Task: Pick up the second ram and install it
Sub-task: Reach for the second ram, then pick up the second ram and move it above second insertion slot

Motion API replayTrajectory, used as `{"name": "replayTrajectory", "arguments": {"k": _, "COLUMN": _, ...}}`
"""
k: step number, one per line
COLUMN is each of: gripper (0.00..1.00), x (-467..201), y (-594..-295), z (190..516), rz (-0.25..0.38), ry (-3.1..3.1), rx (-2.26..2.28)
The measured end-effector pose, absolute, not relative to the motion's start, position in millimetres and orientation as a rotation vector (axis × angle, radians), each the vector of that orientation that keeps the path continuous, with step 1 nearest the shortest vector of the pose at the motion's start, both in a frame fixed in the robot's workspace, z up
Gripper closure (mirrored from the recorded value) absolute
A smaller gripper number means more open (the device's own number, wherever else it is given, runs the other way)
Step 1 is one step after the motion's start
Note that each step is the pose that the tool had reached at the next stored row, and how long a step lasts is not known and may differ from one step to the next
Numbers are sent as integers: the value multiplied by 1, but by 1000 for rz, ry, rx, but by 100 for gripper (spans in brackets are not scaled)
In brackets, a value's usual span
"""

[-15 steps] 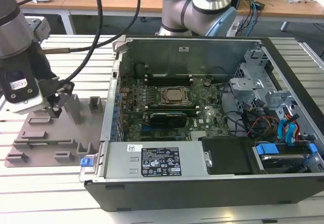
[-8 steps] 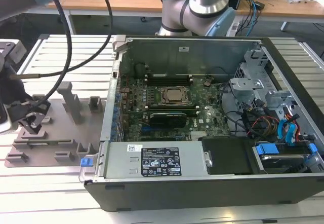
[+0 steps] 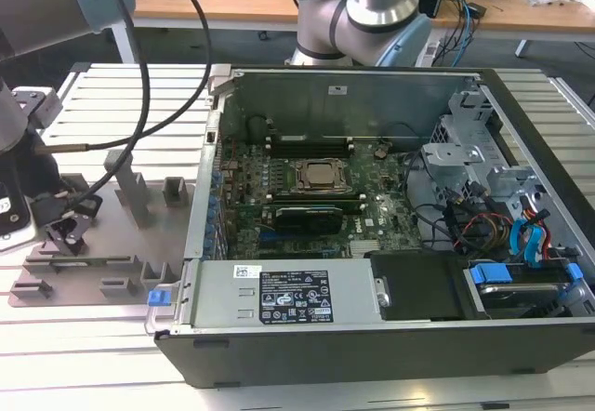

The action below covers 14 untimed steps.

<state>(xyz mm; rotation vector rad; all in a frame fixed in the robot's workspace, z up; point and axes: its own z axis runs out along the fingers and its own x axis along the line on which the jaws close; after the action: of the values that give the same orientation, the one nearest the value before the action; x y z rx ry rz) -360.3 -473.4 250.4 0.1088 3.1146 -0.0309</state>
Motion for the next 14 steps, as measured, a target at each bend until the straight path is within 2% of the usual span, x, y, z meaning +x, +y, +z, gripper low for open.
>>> {"name": "replayTrajectory", "arguments": {"k": 12, "gripper": 89, "x": -360, "y": -469, "z": 245, "rz": -32, "ry": 3115, "rx": 104}}
{"name": "replayTrajectory", "arguments": {"k": 14, "gripper": 89, "x": -361, "y": -469, "z": 244, "rz": -30, "ry": 3116, "rx": -22}}
